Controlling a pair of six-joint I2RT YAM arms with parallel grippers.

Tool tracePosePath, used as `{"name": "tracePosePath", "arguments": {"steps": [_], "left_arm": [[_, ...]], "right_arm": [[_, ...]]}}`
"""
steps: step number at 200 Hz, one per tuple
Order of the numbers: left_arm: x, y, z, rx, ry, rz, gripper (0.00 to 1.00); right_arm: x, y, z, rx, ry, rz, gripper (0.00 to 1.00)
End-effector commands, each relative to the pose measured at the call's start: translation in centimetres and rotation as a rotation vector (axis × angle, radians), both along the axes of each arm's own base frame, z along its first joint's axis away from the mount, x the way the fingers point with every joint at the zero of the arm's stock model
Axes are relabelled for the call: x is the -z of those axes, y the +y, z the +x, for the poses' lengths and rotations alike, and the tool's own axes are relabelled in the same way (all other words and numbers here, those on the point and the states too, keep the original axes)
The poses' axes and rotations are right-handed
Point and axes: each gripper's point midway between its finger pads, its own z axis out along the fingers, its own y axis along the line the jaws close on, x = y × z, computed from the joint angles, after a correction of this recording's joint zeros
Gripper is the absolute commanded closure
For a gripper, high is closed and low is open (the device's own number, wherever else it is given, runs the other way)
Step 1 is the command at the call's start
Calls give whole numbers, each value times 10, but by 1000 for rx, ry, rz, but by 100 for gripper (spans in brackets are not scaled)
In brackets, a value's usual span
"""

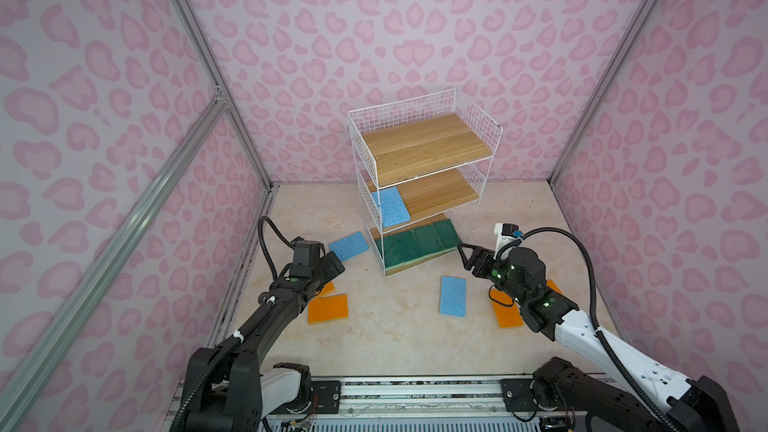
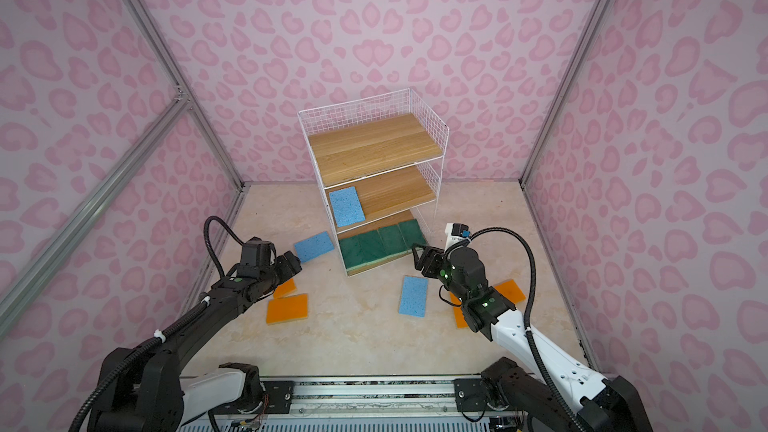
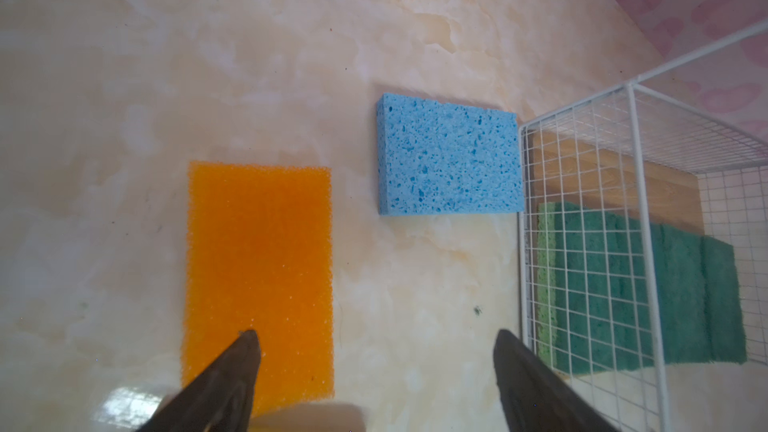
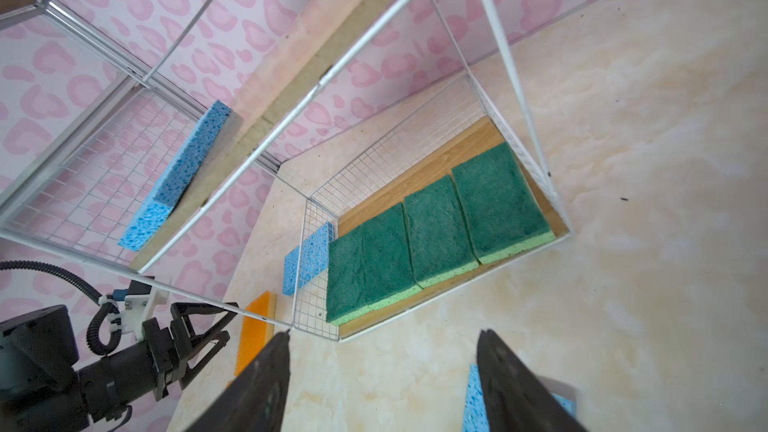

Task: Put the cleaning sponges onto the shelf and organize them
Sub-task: 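Withdraw the right gripper from the shelf while the left gripper moves toward a blue sponge, then lower the left gripper onto the blue sponge beside the shelf and grasp it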

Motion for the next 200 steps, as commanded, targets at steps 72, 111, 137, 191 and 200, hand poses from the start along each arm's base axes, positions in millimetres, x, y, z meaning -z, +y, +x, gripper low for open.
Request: {"name": "tracePosePath", "arguments": {"steps": [72,111,137,191,200], "left_arm": [[5,7,48,-37,3,17,25],[4,5,68,-36,0,17,28],[12,3,79,-30,18,13,28],[30,-3,93,-12,46,0,34],[31,-4,96,-7,49,0,35]], "right_arm": [[19,-15,2,-3,27,42,28],[25,-19,3,5,38,38,28],[29,-19,6,4,46,42,28],[37,-19,10,7,68,41,28],[37,-18,11,5,70,43,28]]}}
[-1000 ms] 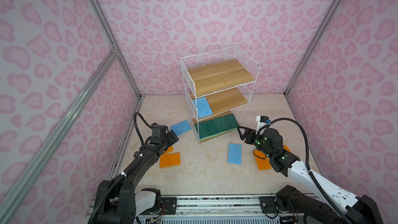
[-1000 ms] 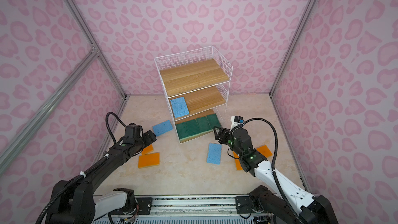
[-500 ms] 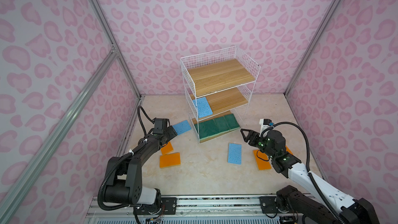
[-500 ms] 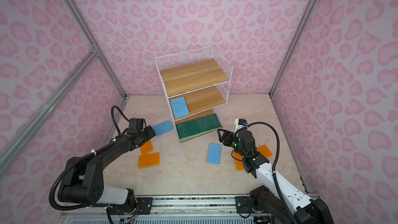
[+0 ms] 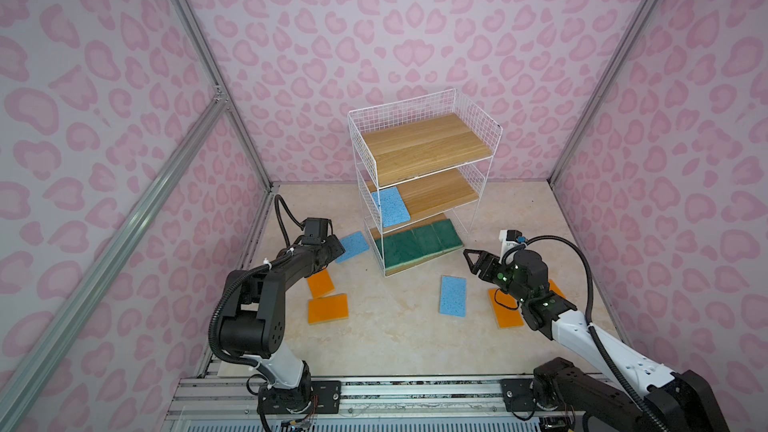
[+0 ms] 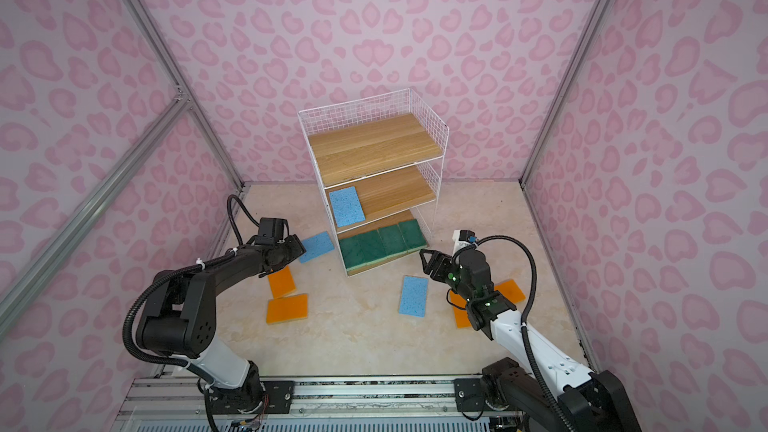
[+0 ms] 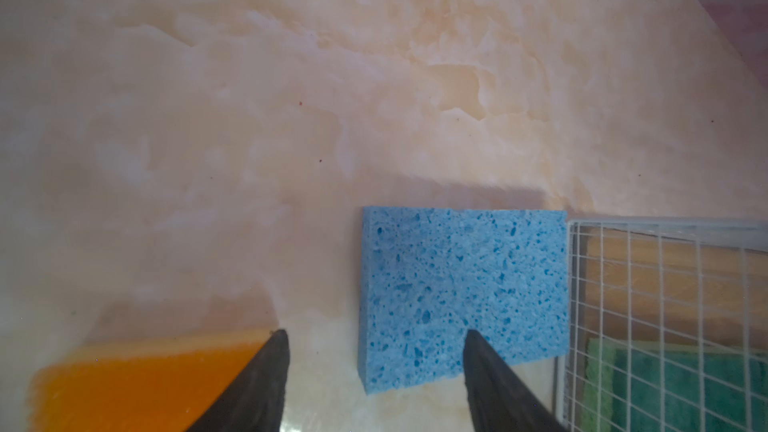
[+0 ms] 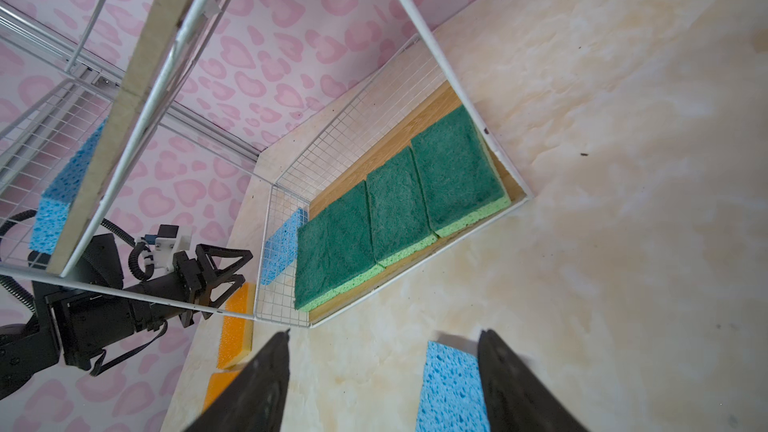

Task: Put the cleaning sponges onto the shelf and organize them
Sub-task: 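Lower the left gripper onto the blue sponge beside the shelf and grasp it, then lift the blue sponge off the table with the left gripper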

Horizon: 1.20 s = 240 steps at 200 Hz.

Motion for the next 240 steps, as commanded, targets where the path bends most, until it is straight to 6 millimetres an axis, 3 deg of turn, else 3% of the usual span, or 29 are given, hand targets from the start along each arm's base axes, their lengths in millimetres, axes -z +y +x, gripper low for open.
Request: {"name": "tracePosePath", "arguments": {"steps": [1,81,129,143,195,240], "left_arm": [[-5,-3,16,12,-37,-10,35],[11,-8,27,19,-16,-25,42],[21,-11,29,22,-10,-38,58],[20,-13,30,27,-16,-44,62],[3,-14,29,34,-48,-42,96],[-17,-14,14,37,-80,-53,96]], "right_arm": [[-2,2,3,-3,-16,13,28],[2,0,5,2,-1,8,28],[4,0,5,2,6,8,28],[4,0,5,5,5,7,28],[2,-1,3,3,4,11,28],[-3,0,0,-6,4,17,28]]}}
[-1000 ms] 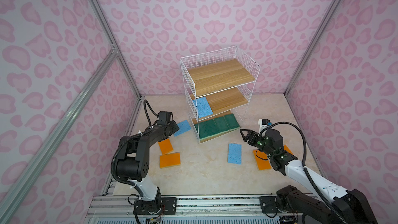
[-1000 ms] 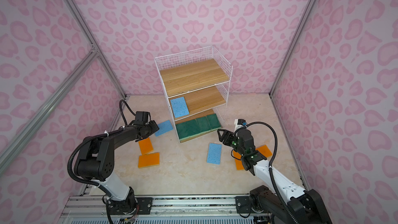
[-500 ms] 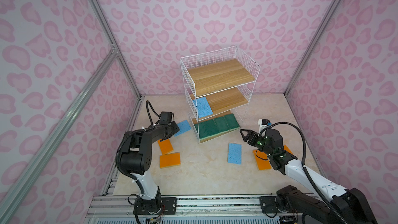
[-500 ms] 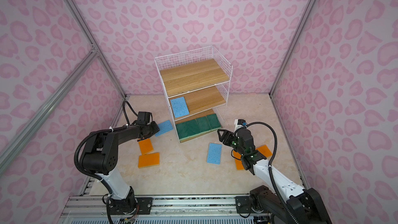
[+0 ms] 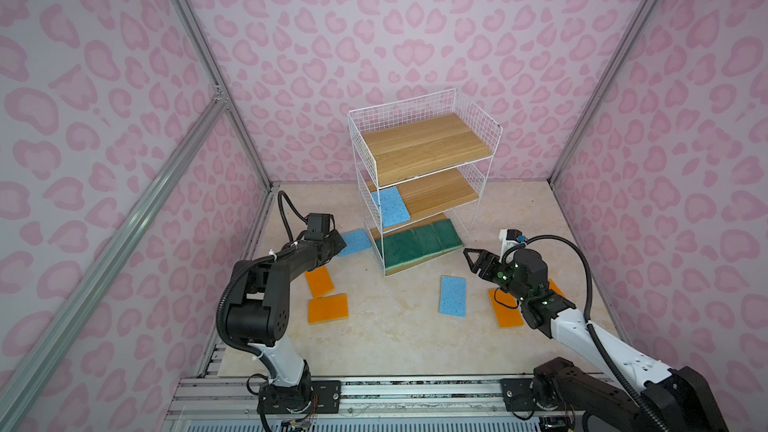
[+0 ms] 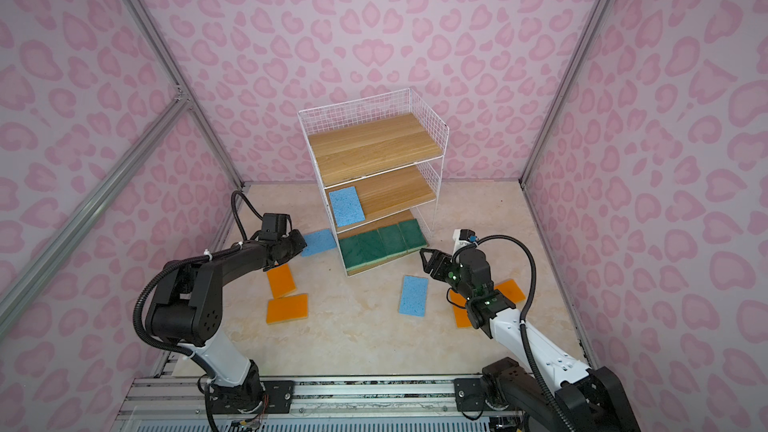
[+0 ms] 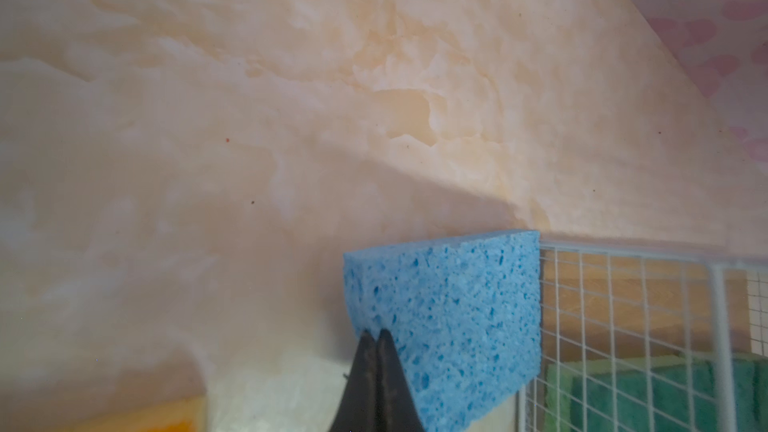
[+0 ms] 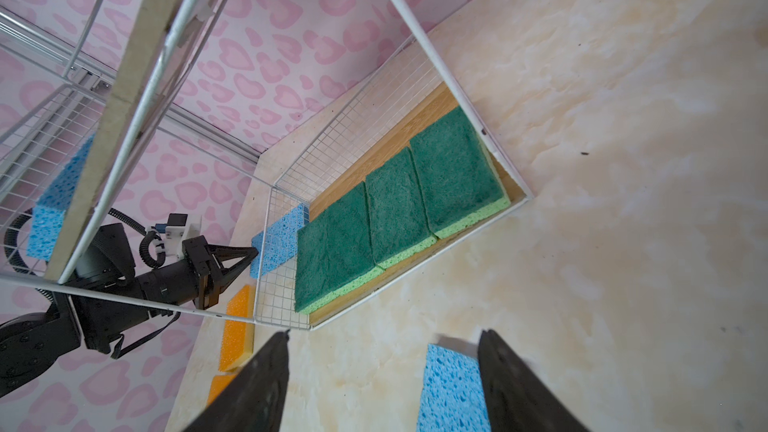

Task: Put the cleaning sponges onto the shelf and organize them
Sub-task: 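Lift the blue sponge off the table with the left gripper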

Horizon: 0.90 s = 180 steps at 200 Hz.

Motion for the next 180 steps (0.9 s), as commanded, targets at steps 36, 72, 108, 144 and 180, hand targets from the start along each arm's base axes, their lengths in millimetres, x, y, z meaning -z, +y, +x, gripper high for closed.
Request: {"name": "tracePosePath", "arguments": {"steps": [36,72,108,144,180], "left_arm": [[-24,0,-28,5,-45,-24,96],[-32,-2,-57,33,-56,-38,96],[-36,-9,-90,85,-65,-54,96],[-44,-28,-117,179,-80,-75,96],[-51,-60,-139,305,-88,-87,96]], "right_arm": [[-6,6,-5,-38,15,13,27],[-8,12,-13,-86,37,2,27],[-12,16,-22,-112,26,-1,27],[-13,27,-28,-158,18,2,24],[-10,48,-35,-252,41,17,21]]}}
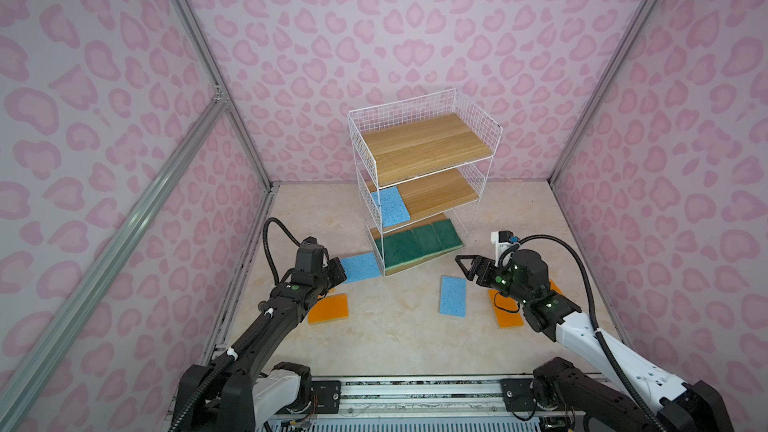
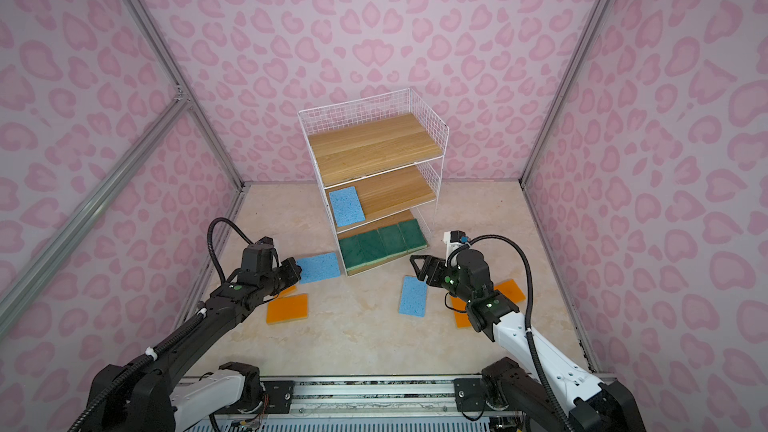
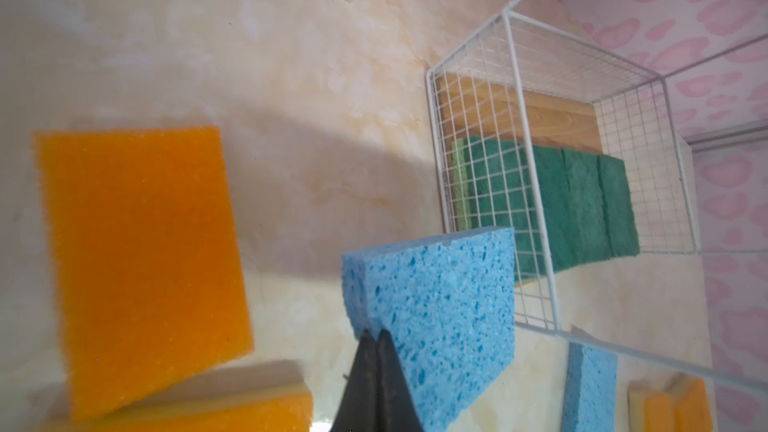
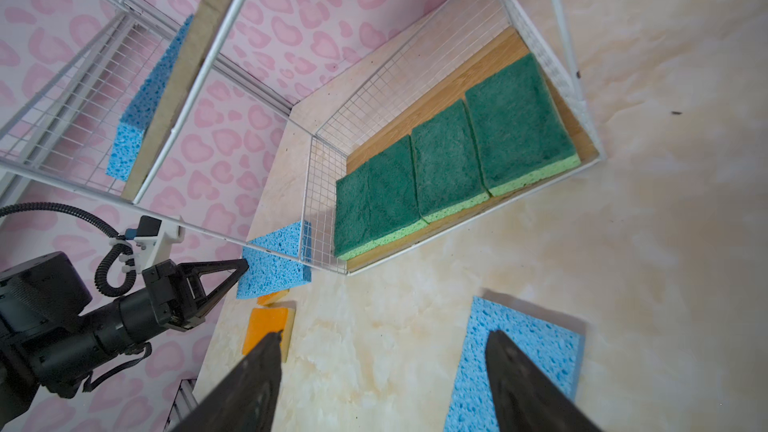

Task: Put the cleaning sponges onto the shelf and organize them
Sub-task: 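Lift the blue sponge off the table with the left gripper, then carry the blue sponge toward the right gripper while the right gripper grasps it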

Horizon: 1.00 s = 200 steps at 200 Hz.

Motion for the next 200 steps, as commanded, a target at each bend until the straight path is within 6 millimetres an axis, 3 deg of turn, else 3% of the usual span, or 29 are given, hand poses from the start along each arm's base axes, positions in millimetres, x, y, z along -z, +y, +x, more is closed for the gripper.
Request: {"name": "tracePosePath", "arguments": {"steps": [1,53,116,161,200], "left_arm": [[-1,-19,-15,89,8,0,96],[-14,-50,-32,189,-24,-30,96],[-29,-77,-39,318,-26,-87,96],[-48,-98,-44,442,-43,-144,96],[-69,-111,-50,515,-89,-190,96]], "right_arm": [[-1,16,-5,-74,-1,10,21],[1,45,-13,-182,19,0,21],[0,65,-17,-260,20,21,23],[-4,80,-22,-332,18,40,32],[-3,93,-26,-382,32,51,29]]}}
